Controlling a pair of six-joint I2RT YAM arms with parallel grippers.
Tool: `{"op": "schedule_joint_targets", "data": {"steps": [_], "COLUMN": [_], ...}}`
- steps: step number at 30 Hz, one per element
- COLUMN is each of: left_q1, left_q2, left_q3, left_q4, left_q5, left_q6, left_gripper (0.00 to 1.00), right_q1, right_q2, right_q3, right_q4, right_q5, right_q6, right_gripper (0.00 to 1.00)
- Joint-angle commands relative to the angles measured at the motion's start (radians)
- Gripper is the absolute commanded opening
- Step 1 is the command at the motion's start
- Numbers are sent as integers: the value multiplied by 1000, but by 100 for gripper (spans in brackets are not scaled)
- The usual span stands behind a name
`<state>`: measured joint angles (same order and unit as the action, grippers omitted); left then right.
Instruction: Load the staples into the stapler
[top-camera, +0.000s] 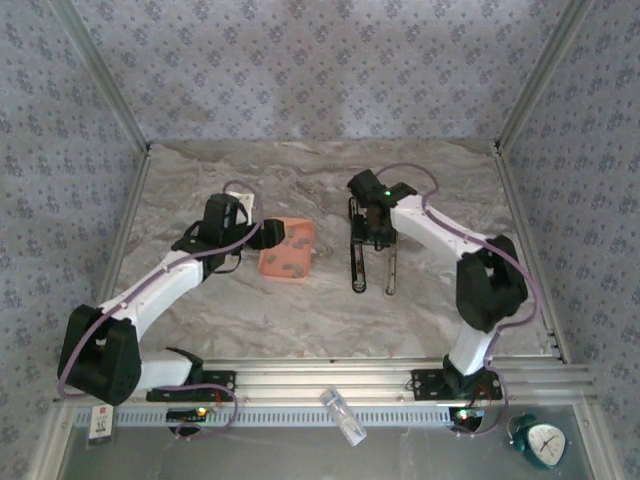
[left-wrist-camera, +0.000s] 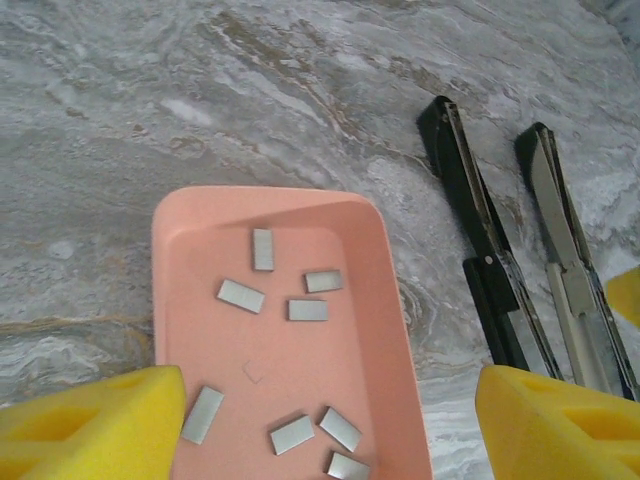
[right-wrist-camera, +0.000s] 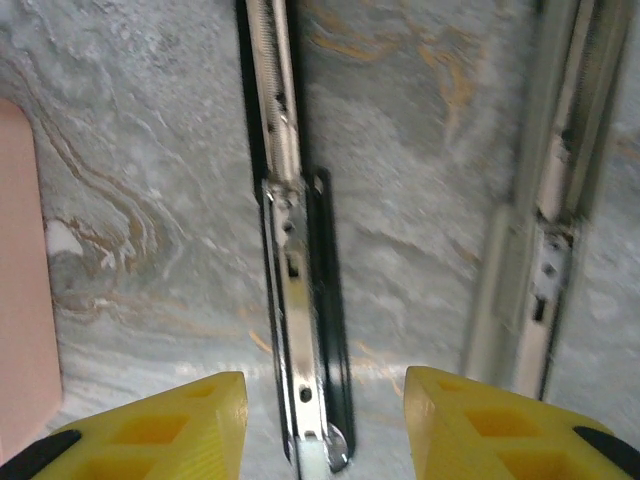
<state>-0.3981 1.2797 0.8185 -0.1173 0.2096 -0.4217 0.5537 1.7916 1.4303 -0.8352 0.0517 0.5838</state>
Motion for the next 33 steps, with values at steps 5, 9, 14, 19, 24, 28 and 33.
{"op": "schedule_joint_targets", "data": {"steps": [5, 9, 14, 19, 24, 28, 33], "left_q1": [54, 70, 79, 81, 82, 84, 85], "left_q2": [11, 18, 37, 63, 79, 81, 70], "left_q3": [32, 33, 44, 61, 71, 77, 82], "left_q4": [-41, -43, -40, -41, -43, -53, -65], "left_q5": [-16, -11, -2, 8, 16, 16, 21], "left_q6": [-48, -46, -44, -40, -38, -34, -34], "left_gripper": [77, 77, 77, 77, 77, 77, 77], "right_q1": [-13, -21, -33, -44, -51, -48, -29], "right_q2": [191, 255, 311, 349, 373, 350, 249], "right_q3": [145, 179, 202, 217, 221, 203, 105], "right_q4": [-5, 5, 17, 42, 67, 91, 190], "right_q5": [-19, -21, -22, -33, -40, -29, -21], "right_q6": [-84, -96, -104, -114, -132, -154, -189], "right_gripper": [47, 47, 47, 44, 32, 20, 12]}}
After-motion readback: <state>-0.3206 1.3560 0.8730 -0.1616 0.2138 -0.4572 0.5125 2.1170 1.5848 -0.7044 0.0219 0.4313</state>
